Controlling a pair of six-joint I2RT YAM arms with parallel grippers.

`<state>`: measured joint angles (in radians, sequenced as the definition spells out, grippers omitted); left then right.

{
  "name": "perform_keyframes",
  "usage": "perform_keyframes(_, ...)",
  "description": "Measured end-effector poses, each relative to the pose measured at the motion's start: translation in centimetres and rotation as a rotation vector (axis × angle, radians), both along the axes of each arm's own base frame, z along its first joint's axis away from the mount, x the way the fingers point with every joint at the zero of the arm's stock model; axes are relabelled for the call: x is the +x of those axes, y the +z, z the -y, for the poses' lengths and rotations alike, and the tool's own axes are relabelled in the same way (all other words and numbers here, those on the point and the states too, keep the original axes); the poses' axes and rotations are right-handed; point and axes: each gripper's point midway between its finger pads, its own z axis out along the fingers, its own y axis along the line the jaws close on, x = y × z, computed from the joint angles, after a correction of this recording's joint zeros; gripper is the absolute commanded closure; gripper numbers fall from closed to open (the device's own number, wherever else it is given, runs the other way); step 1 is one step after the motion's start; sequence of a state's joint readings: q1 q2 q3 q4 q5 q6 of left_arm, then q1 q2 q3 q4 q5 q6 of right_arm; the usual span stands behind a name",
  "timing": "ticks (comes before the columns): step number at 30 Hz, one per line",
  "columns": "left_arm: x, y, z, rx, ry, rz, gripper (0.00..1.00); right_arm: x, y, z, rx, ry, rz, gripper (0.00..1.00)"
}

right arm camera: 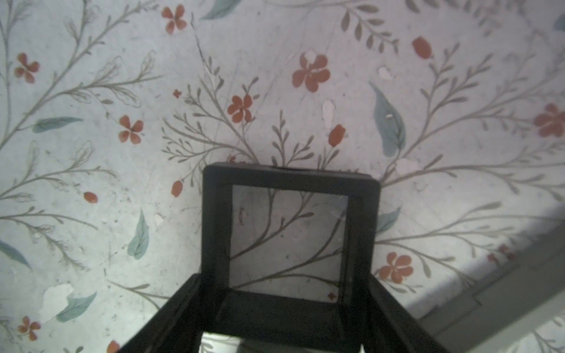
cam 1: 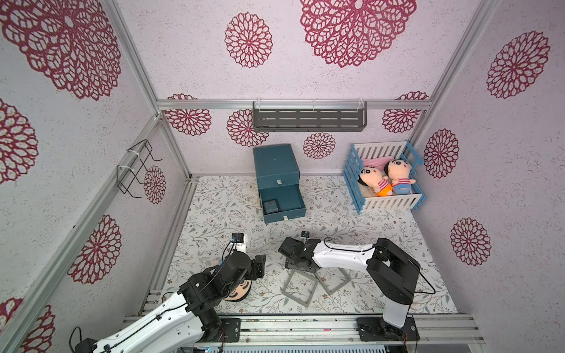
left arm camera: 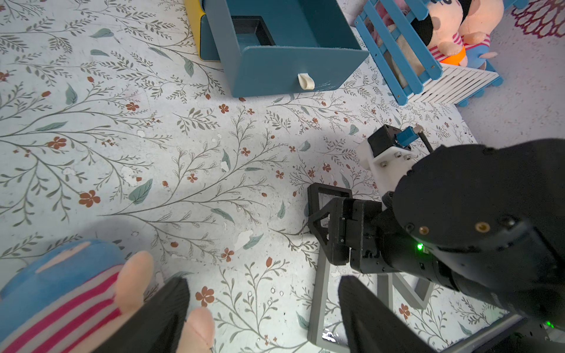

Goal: Place the brooch boxes into the drawer by color
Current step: Pick up the brooch box from the center of the board.

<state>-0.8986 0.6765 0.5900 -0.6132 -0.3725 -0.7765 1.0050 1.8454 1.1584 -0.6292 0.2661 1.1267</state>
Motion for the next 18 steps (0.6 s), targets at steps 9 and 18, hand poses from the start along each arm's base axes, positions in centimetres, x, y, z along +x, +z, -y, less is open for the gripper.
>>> perform_keyframes(9, 0.1, -0.1, 0.1, 0.003, -0.003, -0.005, 0.17, 0.2, 0.6, 0.0, -0.008, 0.007, 0.006, 0.45)
perform_keyframes(18, 0.6, 2.1, 0.9, -0.031, -0.007, 0.019, 0.15, 2.4, 5.2, -0.4, 0.027, 0.044, 0.082, 0.46)
